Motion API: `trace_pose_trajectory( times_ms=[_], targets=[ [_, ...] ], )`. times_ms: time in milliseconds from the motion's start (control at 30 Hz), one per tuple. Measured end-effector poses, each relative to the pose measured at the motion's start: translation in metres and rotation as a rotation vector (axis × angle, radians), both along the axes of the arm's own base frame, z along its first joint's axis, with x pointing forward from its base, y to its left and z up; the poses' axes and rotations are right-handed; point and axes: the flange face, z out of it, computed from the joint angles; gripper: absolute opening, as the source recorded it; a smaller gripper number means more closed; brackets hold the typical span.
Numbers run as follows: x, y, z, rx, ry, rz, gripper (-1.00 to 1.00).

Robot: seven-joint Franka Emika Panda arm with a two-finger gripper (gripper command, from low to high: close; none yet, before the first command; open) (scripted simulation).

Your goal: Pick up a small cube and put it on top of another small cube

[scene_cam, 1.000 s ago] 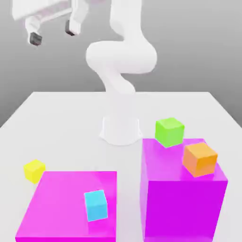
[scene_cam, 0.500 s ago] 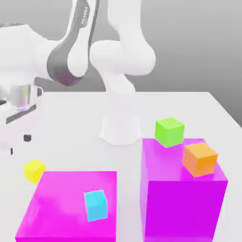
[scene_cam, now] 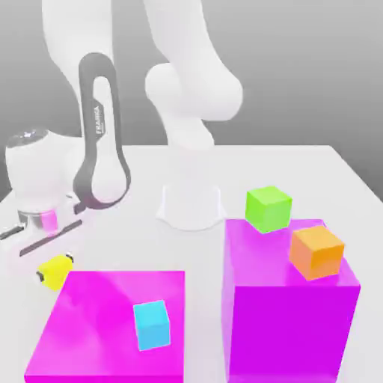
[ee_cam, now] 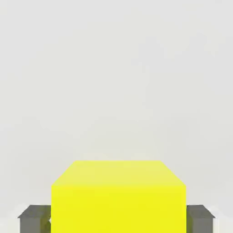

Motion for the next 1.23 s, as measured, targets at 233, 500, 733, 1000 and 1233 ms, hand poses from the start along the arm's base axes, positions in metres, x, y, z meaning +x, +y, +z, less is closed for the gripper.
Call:
trace_pose_trajectory(
  times_ms=[233, 500, 733, 1000, 1233],
  targets=[
    [0.001, -0.002, 0.034, -0.002, 0.000, 0.002, -1.00],
    [0.113, 0.068, 0.111, 0.019, -0.021, 0.500, -1.00],
    [0.218, 0.219, 0.202, 0.026, -0.033, 1.197, -1.00],
    [0.228, 0.419, 0.308, 0.009, -0.008, 1.927, -1.00],
    [0.222, 0.443, 0.267, 0.006, -0.002, 2.007, 1.00]
  ],
)
